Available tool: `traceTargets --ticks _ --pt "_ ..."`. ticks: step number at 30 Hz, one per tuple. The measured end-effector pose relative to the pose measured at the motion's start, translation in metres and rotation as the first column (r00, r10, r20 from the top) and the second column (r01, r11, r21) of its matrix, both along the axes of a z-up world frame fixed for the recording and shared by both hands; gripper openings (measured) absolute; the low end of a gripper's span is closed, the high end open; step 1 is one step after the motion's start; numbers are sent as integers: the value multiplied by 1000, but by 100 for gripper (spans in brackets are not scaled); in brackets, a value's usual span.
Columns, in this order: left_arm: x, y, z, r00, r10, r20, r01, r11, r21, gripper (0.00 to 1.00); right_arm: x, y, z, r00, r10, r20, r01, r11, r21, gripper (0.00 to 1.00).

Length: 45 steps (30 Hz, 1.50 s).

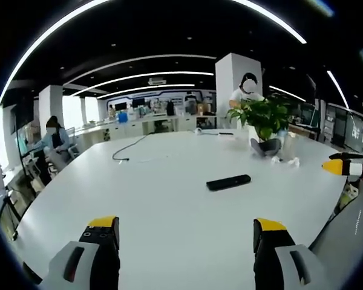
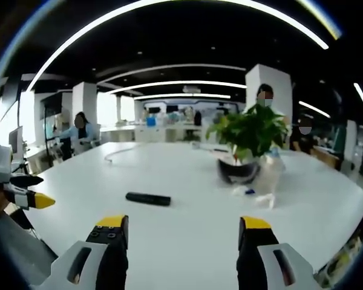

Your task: Press the specified remote control buttons in sequence, fully releasing each button before pressing the next.

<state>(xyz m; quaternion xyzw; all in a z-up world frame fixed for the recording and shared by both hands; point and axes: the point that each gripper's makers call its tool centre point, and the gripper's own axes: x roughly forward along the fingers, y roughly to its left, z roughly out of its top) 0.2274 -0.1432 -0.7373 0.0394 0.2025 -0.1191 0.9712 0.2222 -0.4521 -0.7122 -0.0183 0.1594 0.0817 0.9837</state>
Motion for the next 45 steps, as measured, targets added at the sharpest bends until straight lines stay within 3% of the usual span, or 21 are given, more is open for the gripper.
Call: traceTargets --ticks 3,7,21,26,45 --pt "0 -8 0 999 -39 1 39 999 5 96 0 -1 3 1000 -3 13 3 1000 5 73" --pt "4 -17 3 996 -88 13 87 993 75 95 0 -2 3 1000 -10 15 10 1000 10 73" --pt "18 -33 21 985 -164 55 159 984 76 95 0 1 2 1000 5 3 -5 1000 6 73" --pt "28 -29 26 982 -173 72 164 980 116 95 0 2 1 1000 9 -5 -9 1000 0 72" --pt "66 -33 44 973 -210 93 199 973 115 96 -1 1 -5 1000 10 -26 -11 1000 -24 69"
